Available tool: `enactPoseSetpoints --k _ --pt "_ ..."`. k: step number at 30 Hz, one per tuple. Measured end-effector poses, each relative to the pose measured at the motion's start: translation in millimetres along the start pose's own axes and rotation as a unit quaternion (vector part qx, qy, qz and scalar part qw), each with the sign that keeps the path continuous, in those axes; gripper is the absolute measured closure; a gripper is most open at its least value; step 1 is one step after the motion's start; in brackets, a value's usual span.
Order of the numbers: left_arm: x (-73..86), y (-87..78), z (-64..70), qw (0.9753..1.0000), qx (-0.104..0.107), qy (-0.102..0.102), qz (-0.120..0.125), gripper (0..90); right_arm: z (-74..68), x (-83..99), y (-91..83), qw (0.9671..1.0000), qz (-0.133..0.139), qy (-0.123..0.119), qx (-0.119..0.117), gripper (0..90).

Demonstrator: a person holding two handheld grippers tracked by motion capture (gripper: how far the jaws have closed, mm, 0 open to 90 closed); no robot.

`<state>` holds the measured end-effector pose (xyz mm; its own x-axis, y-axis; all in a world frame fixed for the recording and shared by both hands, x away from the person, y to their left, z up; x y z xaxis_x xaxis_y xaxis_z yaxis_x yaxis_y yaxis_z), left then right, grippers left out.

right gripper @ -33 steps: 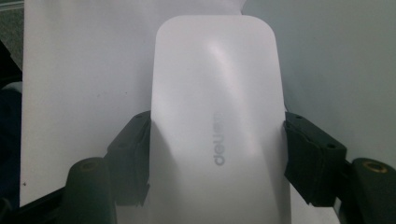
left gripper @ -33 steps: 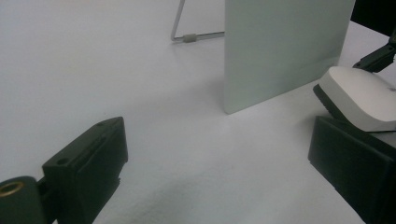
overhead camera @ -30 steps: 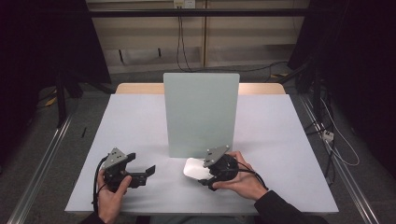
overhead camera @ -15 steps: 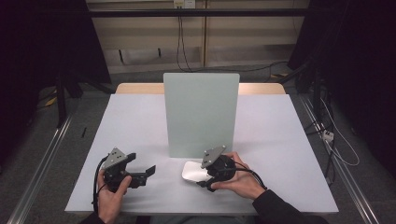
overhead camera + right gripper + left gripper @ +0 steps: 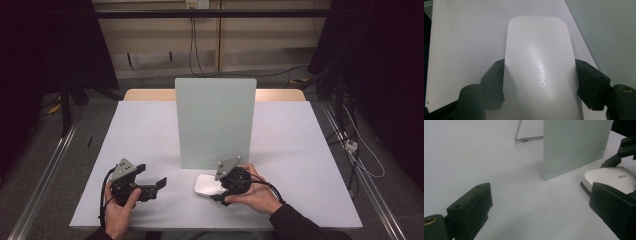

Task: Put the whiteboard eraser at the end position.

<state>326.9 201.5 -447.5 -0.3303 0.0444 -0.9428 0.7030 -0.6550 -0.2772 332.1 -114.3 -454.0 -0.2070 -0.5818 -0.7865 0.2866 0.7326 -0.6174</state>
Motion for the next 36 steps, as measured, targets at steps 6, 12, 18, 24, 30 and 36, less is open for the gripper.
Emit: enactPoseSetpoints --k 6,12,18,24,30,36 --pt "0.0 0.1 0.1 1.0000 -0.001 -0.003 0.003 4.5 -0.4 0.7 0.3 1.0000 0.004 0.003 0.003 30.4" --pt "0.0 0.0 -0.2 1.0000 0.000 0.000 0.000 4.6 0.3 1.0 -0.1 1.0000 0.005 0.007 0.002 30.1" --pt "0.0 0.0 -0.1 1.0000 -0.001 -0.003 0.003 4.6 1.3 2.1 0.6 0.9998 0.000 0.016 0.008 23.1" --pt "0.4 1.8 1.4 1.0000 0.000 -0.003 -0.001 4.6 1.2 1.7 -1.0 0.9996 0.014 0.022 0.010 13.8" --pt "0.6 2.4 1.5 1.0000 -0.001 -0.002 -0.002 4.6 3.0 3.0 -5.1 0.9983 0.033 0.035 0.034 8.0" --pt "0.6 2.4 1.6 1.0000 -0.001 0.003 -0.006 4.6 5.1 4.3 -10.4 0.9962 0.052 0.057 0.041 7.5"
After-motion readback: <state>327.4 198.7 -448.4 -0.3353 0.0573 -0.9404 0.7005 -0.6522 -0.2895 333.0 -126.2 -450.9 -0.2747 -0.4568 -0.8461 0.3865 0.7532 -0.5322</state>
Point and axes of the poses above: each handheld gripper's, and its own axes: y roughly forward along the jaws, x roughly out of its underside, z roughly to its right, the point moved 1 cm from there along y, roughly forward along the jaws, and after that the axes turned 13 degrees about z, right-handed, at the moved point
